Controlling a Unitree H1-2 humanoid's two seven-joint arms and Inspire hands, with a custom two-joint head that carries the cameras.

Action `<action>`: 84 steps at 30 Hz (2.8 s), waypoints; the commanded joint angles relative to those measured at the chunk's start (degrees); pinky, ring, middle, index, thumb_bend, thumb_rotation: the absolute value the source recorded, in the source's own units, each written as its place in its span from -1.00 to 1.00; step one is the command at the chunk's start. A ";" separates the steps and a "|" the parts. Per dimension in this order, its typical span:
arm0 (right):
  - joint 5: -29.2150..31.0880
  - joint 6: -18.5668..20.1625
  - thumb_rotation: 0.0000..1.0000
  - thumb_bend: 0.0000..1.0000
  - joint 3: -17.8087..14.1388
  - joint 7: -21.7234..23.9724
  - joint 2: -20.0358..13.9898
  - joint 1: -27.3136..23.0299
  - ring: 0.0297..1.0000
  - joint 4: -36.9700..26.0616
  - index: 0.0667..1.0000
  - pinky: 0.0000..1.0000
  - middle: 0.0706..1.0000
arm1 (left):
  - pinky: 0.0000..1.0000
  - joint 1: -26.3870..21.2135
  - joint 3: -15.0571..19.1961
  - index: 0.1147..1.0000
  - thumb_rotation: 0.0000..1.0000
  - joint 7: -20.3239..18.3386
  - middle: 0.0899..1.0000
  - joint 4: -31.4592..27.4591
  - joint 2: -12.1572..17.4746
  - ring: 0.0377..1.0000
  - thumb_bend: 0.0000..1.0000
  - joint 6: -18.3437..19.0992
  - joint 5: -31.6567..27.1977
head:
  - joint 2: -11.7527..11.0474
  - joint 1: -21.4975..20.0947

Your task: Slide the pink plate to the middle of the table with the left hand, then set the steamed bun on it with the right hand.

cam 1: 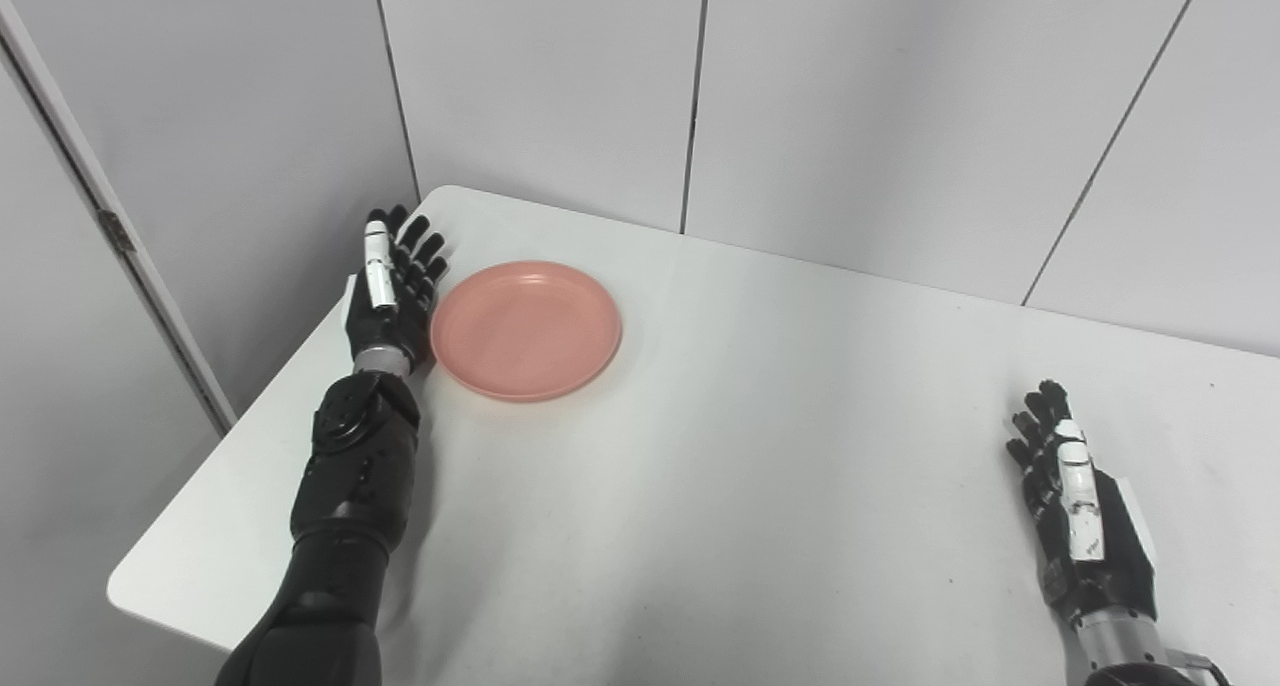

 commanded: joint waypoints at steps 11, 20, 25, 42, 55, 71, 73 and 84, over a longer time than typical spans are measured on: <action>-0.14 0.29 1.00 -0.68 -0.43 -0.71 -0.10 2.82 0.98 0.77 1.00 1.00 0.99 | 0.84 0.84 -4.60 0.80 1.00 -2.49 0.80 -0.02 -3.27 0.79 -0.10 7.35 -0.03 | 0.28 -0.98; 0.05 -0.31 1.00 -0.68 -0.39 -0.76 0.28 2.72 0.98 1.29 1.00 1.00 0.99 | 0.82 1.18 -9.05 0.77 1.00 -4.45 0.79 -2.83 -5.24 0.77 -0.06 10.86 1.66 | 0.48 -1.99; 0.08 -0.40 1.00 -0.68 -0.40 -0.86 0.58 2.95 0.97 1.02 1.00 1.00 0.99 | 0.78 1.52 -11.75 0.77 1.00 -5.15 0.77 -4.24 -7.02 0.77 -0.07 11.68 2.84 | 0.65 -2.69; -2.39 -0.68 1.00 -0.62 0.56 -2.62 1.99 3.61 0.91 0.54 0.96 0.96 0.93 | 0.87 4.34 -20.49 0.83 1.00 -9.05 0.84 -9.42 -10.95 0.84 -0.14 15.38 6.77 | 1.57 -9.26; -3.77 -1.78 1.00 -0.56 1.65 -3.50 3.75 3.81 0.89 0.92 0.95 0.93 0.91 | 0.88 7.15 -26.60 0.85 1.00 -13.28 0.85 -10.11 -12.31 0.84 -0.13 16.79 9.51 | 2.79 -17.44; -6.52 -2.51 1.00 -0.54 3.51 -5.37 5.42 3.71 0.89 1.41 0.92 0.91 0.90 | 0.83 12.01 -28.63 0.77 1.00 -18.09 0.81 -13.34 -12.80 0.81 -0.08 17.09 8.96 | 3.65 -24.92; -7.12 -2.19 1.00 -0.55 3.62 -5.81 5.61 3.66 0.89 1.41 0.91 0.90 0.89 | 0.84 12.19 -28.59 0.79 1.00 -18.48 0.82 -13.51 -12.66 0.82 -0.07 17.15 9.03 | 3.72 -25.43; -7.62 -2.13 1.00 -0.55 4.31 -6.45 6.01 3.67 0.89 1.20 0.93 0.91 0.90 | 0.83 11.70 -28.49 0.78 1.00 -18.94 0.81 -11.16 -11.22 0.81 -0.04 14.61 10.76 | 3.78 -27.47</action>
